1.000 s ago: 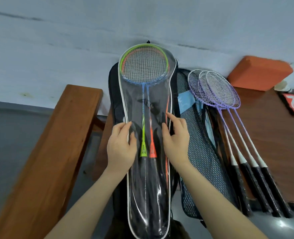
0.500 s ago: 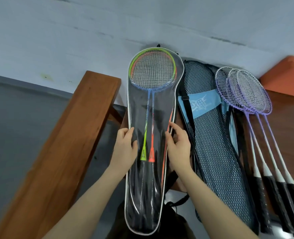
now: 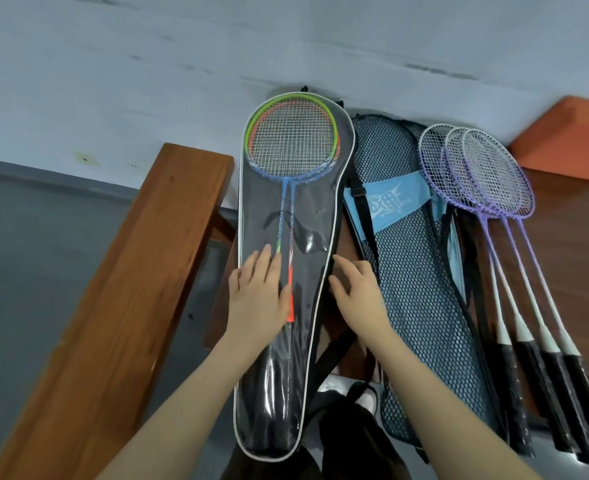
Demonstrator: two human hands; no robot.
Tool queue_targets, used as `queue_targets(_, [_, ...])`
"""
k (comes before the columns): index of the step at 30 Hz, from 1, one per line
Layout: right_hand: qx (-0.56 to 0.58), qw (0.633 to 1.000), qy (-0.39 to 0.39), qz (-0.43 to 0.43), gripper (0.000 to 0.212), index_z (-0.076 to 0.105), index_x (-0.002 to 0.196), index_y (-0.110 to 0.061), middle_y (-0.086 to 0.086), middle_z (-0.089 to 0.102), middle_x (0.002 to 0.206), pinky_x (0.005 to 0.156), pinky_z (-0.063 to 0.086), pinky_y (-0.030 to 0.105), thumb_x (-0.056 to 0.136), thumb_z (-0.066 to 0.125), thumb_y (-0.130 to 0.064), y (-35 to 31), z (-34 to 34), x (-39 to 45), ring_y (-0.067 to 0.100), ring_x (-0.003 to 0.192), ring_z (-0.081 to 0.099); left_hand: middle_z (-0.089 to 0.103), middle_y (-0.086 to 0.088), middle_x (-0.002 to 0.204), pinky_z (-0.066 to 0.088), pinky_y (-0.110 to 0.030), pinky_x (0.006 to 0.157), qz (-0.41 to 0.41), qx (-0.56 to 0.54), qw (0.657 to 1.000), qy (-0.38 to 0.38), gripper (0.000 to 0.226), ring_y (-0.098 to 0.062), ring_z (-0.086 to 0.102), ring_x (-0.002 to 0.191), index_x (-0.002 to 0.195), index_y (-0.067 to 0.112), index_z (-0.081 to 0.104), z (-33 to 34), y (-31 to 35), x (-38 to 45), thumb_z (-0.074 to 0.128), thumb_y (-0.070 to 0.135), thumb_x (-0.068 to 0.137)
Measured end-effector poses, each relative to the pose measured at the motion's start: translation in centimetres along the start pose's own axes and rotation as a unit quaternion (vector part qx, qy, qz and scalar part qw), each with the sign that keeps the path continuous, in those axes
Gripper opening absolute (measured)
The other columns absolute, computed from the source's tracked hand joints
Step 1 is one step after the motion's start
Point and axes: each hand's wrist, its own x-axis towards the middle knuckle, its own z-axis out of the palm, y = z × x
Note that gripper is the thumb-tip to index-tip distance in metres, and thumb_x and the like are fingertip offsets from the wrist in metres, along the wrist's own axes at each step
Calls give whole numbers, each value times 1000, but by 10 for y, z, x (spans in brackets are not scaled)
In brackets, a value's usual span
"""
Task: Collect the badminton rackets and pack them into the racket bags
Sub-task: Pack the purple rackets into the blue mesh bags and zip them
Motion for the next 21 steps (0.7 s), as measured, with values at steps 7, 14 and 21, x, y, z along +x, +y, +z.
queue_targets(7, [25,999,-20,42,32,56,125,-11,0,52,100,75,38,22,94,52,-19,73,-70,-11,12,86,52,61,-12,119,45,-41,88,59,-20,997,-49,50,-30,57,108,118,8,60,17,85,21,39,36,81])
queue_targets(14, [-45,995,10,86,41,51,127,-10,8,53,115,78,49,36,92,55,-30,149,-123,13,25,102,56,41,1,141,25,-34,102,52,-59,992,-103,45,-17,35,129,138,19,39,56,163,28,42,31,95])
queue_targets(21, [-91,992,-54,61,48,43,134,-11,9,50,129,87,44,39,92,54,-30,170,-129,27,30,110,55,21,-1,153,17,-37,108,-9,33,986,-160,57,-18,18,139,143,21,25,88,194,28,38,46,93])
